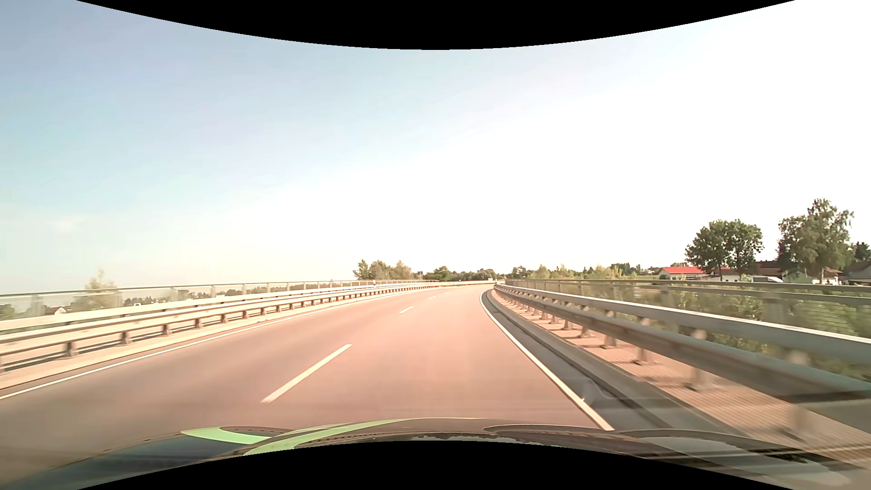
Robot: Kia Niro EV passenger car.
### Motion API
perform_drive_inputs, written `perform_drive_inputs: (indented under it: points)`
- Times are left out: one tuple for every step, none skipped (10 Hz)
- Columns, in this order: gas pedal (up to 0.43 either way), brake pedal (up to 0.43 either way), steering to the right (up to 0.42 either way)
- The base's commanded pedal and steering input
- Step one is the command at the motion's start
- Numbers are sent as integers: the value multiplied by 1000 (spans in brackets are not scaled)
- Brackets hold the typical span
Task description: Follow the waypoints while adhering to traffic rules and regulations
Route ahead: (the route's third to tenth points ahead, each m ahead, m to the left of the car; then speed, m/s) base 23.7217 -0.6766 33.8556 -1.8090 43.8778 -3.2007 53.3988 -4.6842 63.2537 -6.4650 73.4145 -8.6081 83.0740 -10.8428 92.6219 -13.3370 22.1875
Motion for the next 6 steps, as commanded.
perform_drive_inputs:
  points:
    - [157, 0, 17]
    - [169, 0, 16]
    - [169, 0, 16]
    - [169, 0, 16]
    - [177, 0, 16]
    - [177, 0, 16]
